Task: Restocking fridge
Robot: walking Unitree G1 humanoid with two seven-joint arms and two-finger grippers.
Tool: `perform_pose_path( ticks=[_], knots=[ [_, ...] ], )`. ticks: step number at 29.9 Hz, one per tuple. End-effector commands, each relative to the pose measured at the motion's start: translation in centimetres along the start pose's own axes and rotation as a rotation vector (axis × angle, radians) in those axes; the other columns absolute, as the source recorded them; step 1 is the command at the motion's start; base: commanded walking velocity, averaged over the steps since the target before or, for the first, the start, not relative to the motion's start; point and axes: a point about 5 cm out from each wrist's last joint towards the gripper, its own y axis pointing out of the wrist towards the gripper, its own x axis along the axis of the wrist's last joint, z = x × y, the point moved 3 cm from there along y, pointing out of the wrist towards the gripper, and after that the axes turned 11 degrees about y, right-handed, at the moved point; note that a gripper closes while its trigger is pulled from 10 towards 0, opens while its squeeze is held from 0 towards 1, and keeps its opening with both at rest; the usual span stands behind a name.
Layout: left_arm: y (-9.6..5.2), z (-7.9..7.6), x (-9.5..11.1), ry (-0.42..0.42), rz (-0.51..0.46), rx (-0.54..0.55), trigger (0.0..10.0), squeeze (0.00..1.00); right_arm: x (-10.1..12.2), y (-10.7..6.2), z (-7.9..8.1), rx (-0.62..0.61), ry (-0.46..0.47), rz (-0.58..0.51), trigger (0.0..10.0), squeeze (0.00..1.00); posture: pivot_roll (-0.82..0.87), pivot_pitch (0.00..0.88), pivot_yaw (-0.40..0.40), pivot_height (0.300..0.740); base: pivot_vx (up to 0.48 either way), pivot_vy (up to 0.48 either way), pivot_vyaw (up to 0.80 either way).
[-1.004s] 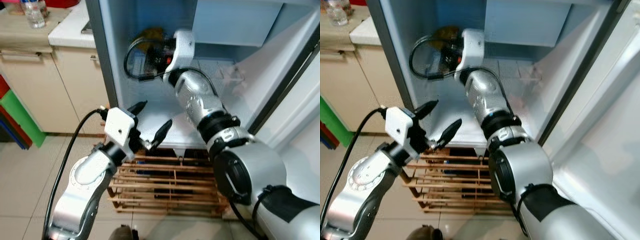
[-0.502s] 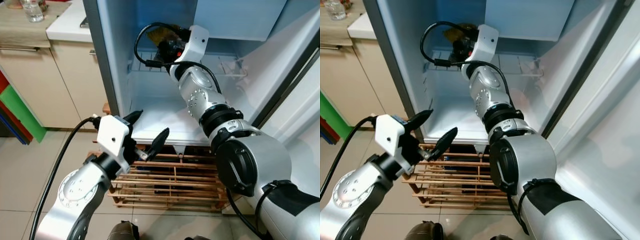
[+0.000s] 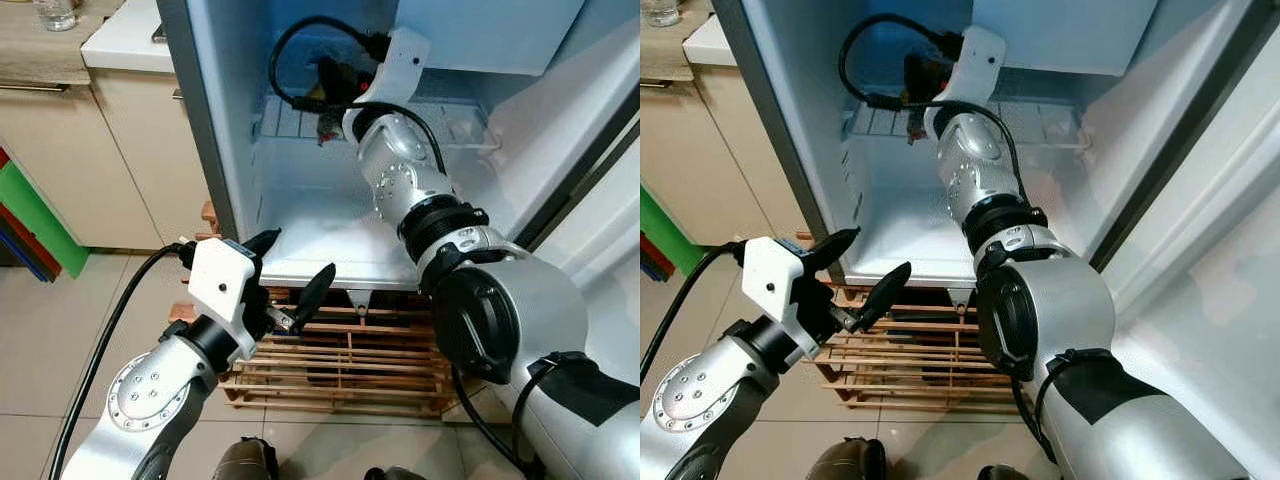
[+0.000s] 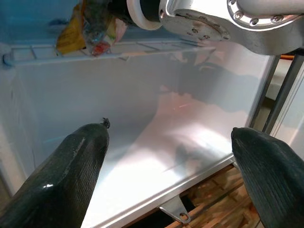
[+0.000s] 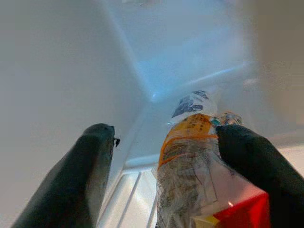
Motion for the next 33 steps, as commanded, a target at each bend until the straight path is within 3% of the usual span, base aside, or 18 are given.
perform_pose_path(
  ticks=[1, 4, 6, 10, 11, 12, 13, 15, 16, 17, 18, 22, 24, 26, 29, 33],
  knots=[
    [0.3, 0.0, -0.3, -0.002, 0.017, -0.015, 10.0, 0.0, 0.9, 0.2, 0.7, 0.008, 0.025, -0.033, 10.0, 1.0, 0.27, 0.093, -0.029, 0.74, 0.0, 0.0, 0.0],
    [1.1, 0.3, -0.3, 0.004, 0.0, -0.027, 10.0, 0.0, 1.3, 0.2, 0.8, 0.021, 0.026, -0.054, 10.0, 1.0, 0.25, 0.067, -0.014, 0.74, 0.0, 0.0, 0.0],
    [2.0, 0.5, -0.1, 0.006, -0.023, -0.038, 10.0, 0.0, 1.0, -0.1, -0.2, -0.004, -0.005, -0.068, 10.0, 1.0, 0.22, 0.046, -0.001, 0.74, 0.0, 0.0, 0.0],
    [3.1, 0.7, -0.2, 0.013, -0.035, -0.051, 10.0, 0.0, 0.4, -0.9, -1.4, 0.017, -0.141, -0.101, 10.0, 1.0, 0.17, 0.013, 0.013, 0.74, 0.0, 0.0, 0.0],
    [3.5, 0.7, -0.3, 0.016, -0.038, -0.055, 10.0, 0.0, 0.3, -1.4, -1.8, 0.028, -0.207, -0.127, 10.0, 0.93, 0.15, 0.001, 0.019, 0.74, 0.0, 0.0, 0.0],
    [3.7, 0.7, -0.4, 0.025, -0.042, -0.059, 10.0, 0.0, 0.1, -2.1, -2.0, 0.052, -0.286, -0.162, 10.0, 0.0, 0.15, 0.001, 0.019, 0.74, 0.0, 0.0, 0.0],
    [4.1, 0.6, -0.5, 0.048, -0.041, -0.071, 10.0, 0.0, 0.3, -2.9, -2.0, 0.087, -0.367, -0.219, 10.0, 0.0, 0.11, 0.0, 0.025, 0.74, 0.0, 0.0, 0.0],
    [4.8, 0.3, -0.6, 0.081, -0.052, -0.089, 10.0, 0.0, 0.9, -6.1, -0.4, 0.216, -0.594, -0.355, 10.0, 0.0, 0.09, 0.0, 0.028, 0.74, 0.0, 0.0, 0.0],
    [4.8, 0.3, -0.6, 0.081, -0.052, -0.089, 10.0, 0.0, 0.9, -6.1, -0.4, 0.216, -0.594, -0.355, 10.0, 0.0, 0.09, 0.0, 0.028, 0.74, 0.0, 0.0, 0.0],
    [5.5, 0.2, -0.5, 0.076, -0.075, -0.107, 10.0, 0.0, 0.3, -9.2, -0.6, 0.24, -0.641, -0.376, 10.0, 0.0, 0.05, 0.0, 0.035, 0.74, 0.0, 0.0, 0.0],
    [5.5, 0.2, -0.5, 0.076, -0.075, -0.107, 10.0, 0.0, 0.3, -9.2, -0.6, 0.24, -0.641, -0.376, 10.0, 0.0, 0.05, 0.0, 0.035, 0.74, 0.0, 0.0, 0.0],
    [7.0, 0.9, -0.6, 0.038, -0.094, -0.094, 10.0, 0.0, 0.8, -12.3, -3.9, 0.142, -0.714, -0.383, 10.0, 0.0, 0.0, 0.0, 0.035, 0.74, 0.0, 0.0, 0.0],
    [7.3, 1.3, -0.5, 0.017, -0.106, -0.076, 10.0, 0.0, 1.7, -13.9, -6.5, 0.03, -0.769, -0.394, 10.0, 0.0, -0.01, 0.0, 0.036, 0.74, 0.0, 0.0, 0.0],
    [7.3, 1.8, -0.7, 0.01, -0.108, -0.056, 10.0, 0.0, 2.1, -15.0, -8.0, -0.033, -0.813, -0.382, 10.0, 0.0, -0.03, 0.0, 0.042, 0.74, 0.0, 0.0, 0.0],
    [6.9, 3.1, -1.2, -0.039, -0.112, 0.032, 10.0, 0.0, 2.2, -15.9, -9.9, -0.112, -0.808, -0.333, 10.0, 0.0, -0.04, 0.0, 0.052, 0.74, 0.0, 0.0, 0.0],
    [6.2, 4.8, -2.6, -0.082, -0.074, 0.216, 10.0, 0.0, 0.8, -16.7, -15.1, -0.321, -0.589, -0.18, 10.0, 0.0, -0.05, 0.0, 0.05, 0.74, 0.0, 0.0, 0.0]
  ],
)
